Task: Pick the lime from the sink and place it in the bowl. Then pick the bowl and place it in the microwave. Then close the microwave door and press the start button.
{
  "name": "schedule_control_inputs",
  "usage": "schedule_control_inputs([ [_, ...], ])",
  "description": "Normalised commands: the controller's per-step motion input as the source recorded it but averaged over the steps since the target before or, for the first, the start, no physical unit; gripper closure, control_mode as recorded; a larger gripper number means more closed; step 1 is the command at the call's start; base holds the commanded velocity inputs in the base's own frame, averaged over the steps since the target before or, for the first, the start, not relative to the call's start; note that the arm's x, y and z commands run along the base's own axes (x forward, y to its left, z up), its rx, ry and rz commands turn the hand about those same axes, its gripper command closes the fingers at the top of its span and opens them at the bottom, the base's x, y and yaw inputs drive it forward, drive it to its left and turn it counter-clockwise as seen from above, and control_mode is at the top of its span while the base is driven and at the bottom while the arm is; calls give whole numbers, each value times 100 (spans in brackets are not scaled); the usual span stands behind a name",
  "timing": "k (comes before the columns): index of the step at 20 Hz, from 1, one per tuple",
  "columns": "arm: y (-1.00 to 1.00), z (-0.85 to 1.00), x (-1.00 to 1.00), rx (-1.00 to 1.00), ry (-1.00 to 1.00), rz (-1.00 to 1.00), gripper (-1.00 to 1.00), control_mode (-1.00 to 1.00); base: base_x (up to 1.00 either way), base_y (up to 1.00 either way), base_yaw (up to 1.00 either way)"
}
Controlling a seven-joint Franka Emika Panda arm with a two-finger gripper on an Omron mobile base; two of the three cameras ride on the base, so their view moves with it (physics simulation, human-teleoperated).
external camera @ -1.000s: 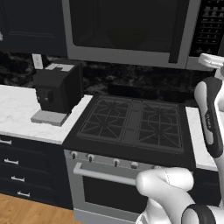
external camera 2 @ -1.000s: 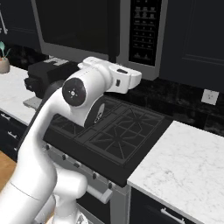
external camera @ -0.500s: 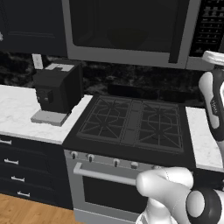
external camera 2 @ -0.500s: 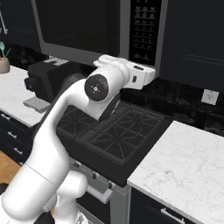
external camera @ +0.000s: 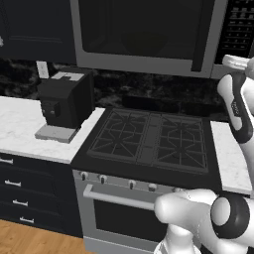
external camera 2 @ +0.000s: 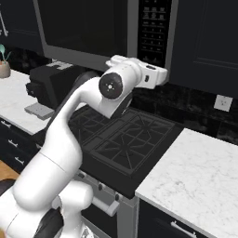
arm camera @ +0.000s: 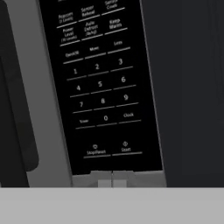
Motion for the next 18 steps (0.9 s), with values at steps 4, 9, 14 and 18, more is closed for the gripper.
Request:
schedule_control_inputs([
  [4,-16,0,21,0,-2,1,100,-100,0,0,0],
  [9,-13,0,24,0,-1,0,100,-100,0,0,0],
  [14,-5,-1,25,0,0,1,100,-100,0,0,0],
  [18,-10,-2,26,0,0,2,100,-100,0,0,0],
])
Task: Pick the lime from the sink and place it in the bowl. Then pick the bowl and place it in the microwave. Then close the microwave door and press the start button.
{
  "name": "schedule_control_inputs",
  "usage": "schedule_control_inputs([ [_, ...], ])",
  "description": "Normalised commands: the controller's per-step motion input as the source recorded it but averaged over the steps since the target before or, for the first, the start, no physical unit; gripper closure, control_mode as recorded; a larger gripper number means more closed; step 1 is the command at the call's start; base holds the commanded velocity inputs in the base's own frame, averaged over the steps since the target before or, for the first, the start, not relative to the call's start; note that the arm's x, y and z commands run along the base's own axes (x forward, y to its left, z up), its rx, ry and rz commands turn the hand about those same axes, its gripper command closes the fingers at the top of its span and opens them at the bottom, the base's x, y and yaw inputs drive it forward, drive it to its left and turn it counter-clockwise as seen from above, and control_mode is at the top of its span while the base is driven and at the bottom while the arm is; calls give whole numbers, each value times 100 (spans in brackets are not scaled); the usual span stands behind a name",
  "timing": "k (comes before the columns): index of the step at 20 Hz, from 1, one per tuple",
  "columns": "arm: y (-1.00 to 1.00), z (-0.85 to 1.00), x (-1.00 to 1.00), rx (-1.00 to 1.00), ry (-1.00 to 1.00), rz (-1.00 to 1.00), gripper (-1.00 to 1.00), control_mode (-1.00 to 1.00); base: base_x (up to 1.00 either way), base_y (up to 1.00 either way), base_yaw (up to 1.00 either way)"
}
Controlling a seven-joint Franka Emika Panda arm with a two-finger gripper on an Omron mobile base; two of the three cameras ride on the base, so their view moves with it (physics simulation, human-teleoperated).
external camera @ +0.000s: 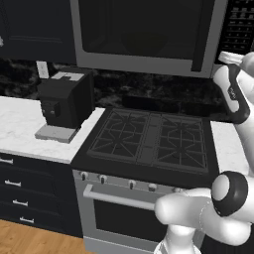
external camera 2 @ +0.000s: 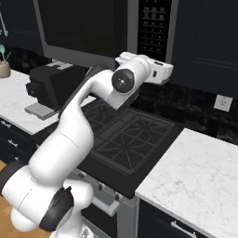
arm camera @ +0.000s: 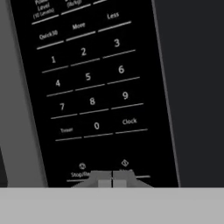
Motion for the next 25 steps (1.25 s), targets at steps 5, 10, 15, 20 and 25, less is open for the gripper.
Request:
schedule_control_inputs([
  [5,-12,-6,22,0,0,3,100,-100,0,0,0],
  [10,-19,-21,16,0,0,8,100,-100,0,0,0],
  [15,-18,-28,38,0,0,14,100,-100,0,0,0],
  [20,-20,-9,85,2,0,8,100,-100,0,0,0],
  [25,43,-2,-11,-7,-9,1,100,-100,0,0,0],
])
